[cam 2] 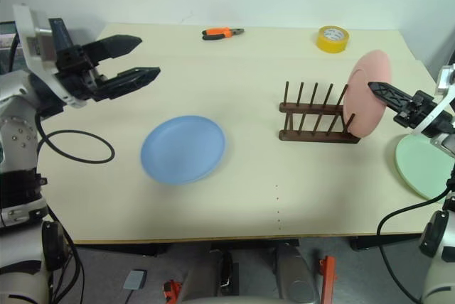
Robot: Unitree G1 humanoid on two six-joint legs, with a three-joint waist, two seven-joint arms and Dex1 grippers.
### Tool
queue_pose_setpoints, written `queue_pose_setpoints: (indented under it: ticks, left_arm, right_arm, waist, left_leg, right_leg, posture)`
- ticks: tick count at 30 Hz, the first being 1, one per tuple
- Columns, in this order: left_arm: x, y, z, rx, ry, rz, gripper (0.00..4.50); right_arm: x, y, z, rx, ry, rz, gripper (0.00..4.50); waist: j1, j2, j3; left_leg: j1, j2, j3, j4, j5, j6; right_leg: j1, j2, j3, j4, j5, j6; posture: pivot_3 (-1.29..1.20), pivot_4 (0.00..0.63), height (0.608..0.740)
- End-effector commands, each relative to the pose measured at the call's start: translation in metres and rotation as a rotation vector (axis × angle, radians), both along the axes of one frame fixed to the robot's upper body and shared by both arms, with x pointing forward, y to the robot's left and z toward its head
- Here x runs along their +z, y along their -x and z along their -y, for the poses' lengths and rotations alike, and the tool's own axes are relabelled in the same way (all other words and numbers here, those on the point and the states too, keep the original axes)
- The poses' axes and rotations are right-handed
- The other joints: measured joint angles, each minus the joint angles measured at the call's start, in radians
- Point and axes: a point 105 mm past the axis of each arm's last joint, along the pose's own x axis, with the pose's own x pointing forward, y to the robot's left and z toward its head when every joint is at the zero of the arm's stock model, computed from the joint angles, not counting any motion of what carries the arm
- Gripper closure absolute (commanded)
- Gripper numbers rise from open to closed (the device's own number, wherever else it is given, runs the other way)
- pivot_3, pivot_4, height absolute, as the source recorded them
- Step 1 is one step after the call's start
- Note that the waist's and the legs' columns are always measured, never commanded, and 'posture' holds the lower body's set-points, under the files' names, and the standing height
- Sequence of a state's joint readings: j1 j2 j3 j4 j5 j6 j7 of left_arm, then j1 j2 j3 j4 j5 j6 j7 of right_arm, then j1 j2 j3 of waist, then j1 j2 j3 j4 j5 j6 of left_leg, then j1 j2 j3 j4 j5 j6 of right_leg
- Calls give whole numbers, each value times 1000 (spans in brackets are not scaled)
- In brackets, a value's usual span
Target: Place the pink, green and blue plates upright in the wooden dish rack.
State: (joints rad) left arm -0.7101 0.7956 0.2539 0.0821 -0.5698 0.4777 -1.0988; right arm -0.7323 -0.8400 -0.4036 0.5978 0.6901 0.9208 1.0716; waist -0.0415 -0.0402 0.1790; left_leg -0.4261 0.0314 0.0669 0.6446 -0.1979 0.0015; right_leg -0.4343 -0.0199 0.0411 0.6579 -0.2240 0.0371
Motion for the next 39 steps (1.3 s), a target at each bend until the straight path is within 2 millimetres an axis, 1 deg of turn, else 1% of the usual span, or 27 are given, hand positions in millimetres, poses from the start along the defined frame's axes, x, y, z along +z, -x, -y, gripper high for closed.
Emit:
queue_pose_setpoints:
  ticks: [1, 3, 5, 10, 15, 20, 21, 23, 25, 28, 29, 31, 34, 36, 39]
  left_arm:
    - [14, 5, 1, 5, -20, 60, 379]
    - [13, 4, 1, 3, -19, 61, 379]
    - [13, 4, 2, 1, -17, 61, 379]
    - [15, 4, 6, -15, 9, 70, 379]
    - [15, 7, 12, -37, -8, 76, 379]
    - [11, 19, 33, -124, -61, 70, 379]
    - [10, 23, 42, -162, -75, 62, 379]
    - [0, 34, 63, -241, -140, 34, 379]
    - [-7, 37, 74, -271, -160, 5, 379]
    - [-22, 31, 82, -256, -181, -59, 379]
    - [-28, 29, 86, -253, -192, -76, 379]
    - [-35, 33, 96, -291, -185, -102, 379]
    - [-46, 37, 108, -321, -212, -125, 379]
    - [-51, 36, 112, -321, -218, -134, 379]
    - [-52, 35, 113, -317, -219, -138, 379]
  right_arm:
    - [20, 4, 7, -14, 114, 85, 423]
    - [17, 5, 10, -21, 198, 82, 423]
    - [16, 5, 13, -28, 246, 84, 423]
    - [21, 9, 21, -41, 323, 97, 423]
    - [29, 19, 31, -57, 402, 111, 423]
    - [37, 35, 51, -103, 476, 110, 423]
    - [39, 39, 57, -119, 489, 108, 423]
    - [42, 48, 67, -150, 523, 101, 423]
    - [42, 53, 71, -160, 540, 88, 423]
    - [29, 55, 72, -162, 600, 33, 423]
    - [23, 56, 73, -164, 619, 11, 423]
    - [6, 60, 76, -160, 693, -60, 423]
    - [-18, 66, 79, -151, 773, -164, 423]
    - [-28, 70, 79, -142, 812, -212, 423]
    - [-36, 75, 73, -118, 840, -246, 423]
  waist:
    - [1, 0, 0]
    - [1, 0, 0]
    - [1, 0, 0]
    - [1, 0, 0]
    - [1, 0, 0]
    - [9, 0, 0]
    - [10, 0, 0]
    - [10, 0, 0]
    - [10, 1, -1]
    - [8, 2, -1]
    - [6, 2, -1]
    - [6, 2, -1]
    - [7, 2, -1]
    - [7, 3, -1]
    - [7, 3, -1]
  left_leg:
    - [0, 0, 0, 0, 0, 0]
    - [0, 0, 0, 0, 0, 0]
    - [0, 0, 0, 0, 0, 0]
    - [0, 0, 0, 0, 0, 0]
    - [0, 0, 0, 0, 0, 0]
    - [0, 0, 1, 0, 0, 0]
    - [0, 0, 1, 0, 0, 0]
    - [0, 0, 1, 0, 0, 0]
    - [0, 0, 1, 0, 0, 0]
    - [2, -1, 0, 0, 0, 0]
    - [5, -1, 1, 0, 0, 0]
    - [11, -1, 0, 0, 0, 0]
    - [12, -1, -1, 0, 0, 0]
    - [11, -1, -1, 0, 0, 0]
    - [11, -1, -1, 0, 0, 0]
  right_leg:
    - [0, 0, 0, 0, 0, 0]
    - [0, 0, 0, 0, 0, 0]
    - [0, 0, 0, 0, 0, 0]
    - [0, 0, 0, 0, 0, 0]
    - [0, 0, 0, 0, 0, 0]
    - [0, -1, 0, 0, -1, -1]
    - [0, -1, 0, -1, -1, -1]
    - [0, -1, 0, -1, 0, -1]
    - [0, -2, 0, -1, -1, -1]
    - [3, -1, 0, -1, -1, -2]
    - [5, 0, 0, -1, -3, -5]
    - [10, 0, 0, -1, -4, -7]
    - [12, 0, 0, -1, -5, -7]
    - [12, -1, 0, -1, -5, -7]
    - [12, -1, 0, -1, -5, -7]
  posture:
    - [0, 150, 740]
    - [0, 150, 740]
    - [0, 150, 740]
    - [0, 150, 740]
    - [0, 150, 740]
    - [0, 150, 740]
    - [0, 150, 740]
    - [0, 150, 740]
    - [0, 150, 740]
    - [0, 150, 740]
    - [0, 150, 740]
    - [0, 150, 740]
    - [0, 150, 740]
    - [0, 150, 740]
    - [0, 150, 740]
